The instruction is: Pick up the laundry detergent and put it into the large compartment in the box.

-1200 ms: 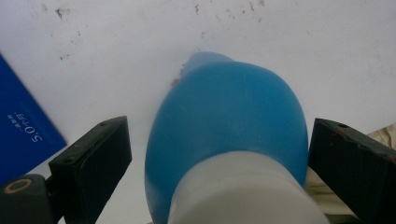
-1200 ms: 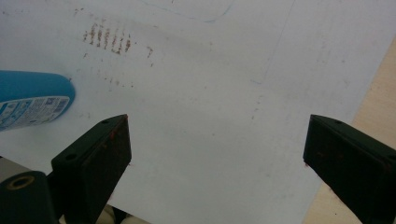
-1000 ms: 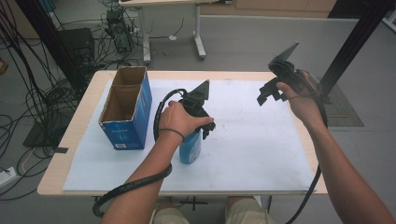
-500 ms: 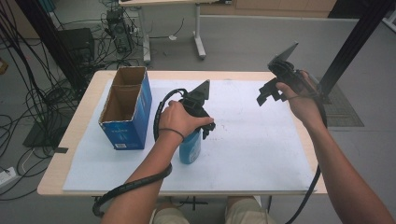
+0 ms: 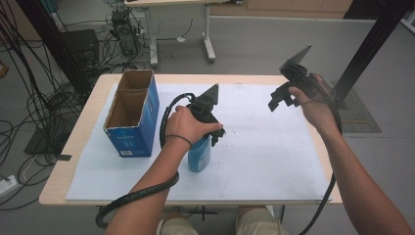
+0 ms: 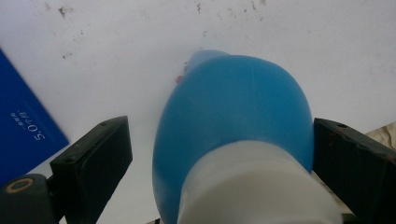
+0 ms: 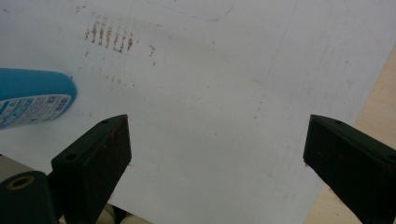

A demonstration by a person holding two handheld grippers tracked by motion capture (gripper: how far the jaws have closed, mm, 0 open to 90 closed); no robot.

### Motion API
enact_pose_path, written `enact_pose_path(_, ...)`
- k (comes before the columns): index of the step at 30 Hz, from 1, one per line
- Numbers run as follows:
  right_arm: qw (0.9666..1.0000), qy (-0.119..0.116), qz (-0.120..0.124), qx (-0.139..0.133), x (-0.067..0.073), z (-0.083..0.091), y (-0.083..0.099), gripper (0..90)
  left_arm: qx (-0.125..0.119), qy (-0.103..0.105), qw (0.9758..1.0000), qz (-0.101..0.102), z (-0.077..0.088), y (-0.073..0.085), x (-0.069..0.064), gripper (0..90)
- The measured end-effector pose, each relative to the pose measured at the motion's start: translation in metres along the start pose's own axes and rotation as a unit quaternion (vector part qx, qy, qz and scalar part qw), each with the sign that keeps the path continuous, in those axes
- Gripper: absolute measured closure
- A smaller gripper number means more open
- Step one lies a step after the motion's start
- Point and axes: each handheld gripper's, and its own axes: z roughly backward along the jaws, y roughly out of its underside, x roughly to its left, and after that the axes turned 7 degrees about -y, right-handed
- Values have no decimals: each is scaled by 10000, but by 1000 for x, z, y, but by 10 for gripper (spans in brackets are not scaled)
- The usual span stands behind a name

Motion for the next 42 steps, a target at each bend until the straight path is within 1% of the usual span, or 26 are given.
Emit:
enact_pose_path(31, 10000, -16, 6, 17, 0, -2, -1, 75, 21, -43, 10000, -36, -1, -1, -1, 80)
enact_pose_path(38, 10000, -25, -19, 13, -2, -1, 0, 74, 15, -60, 10000, -70, 1, -1, -3, 93)
enact_pose_path(42, 10000, -26, 8, -14, -3, 0, 2, 74, 8, -74, 9999, -83, 1, -1, -5, 111)
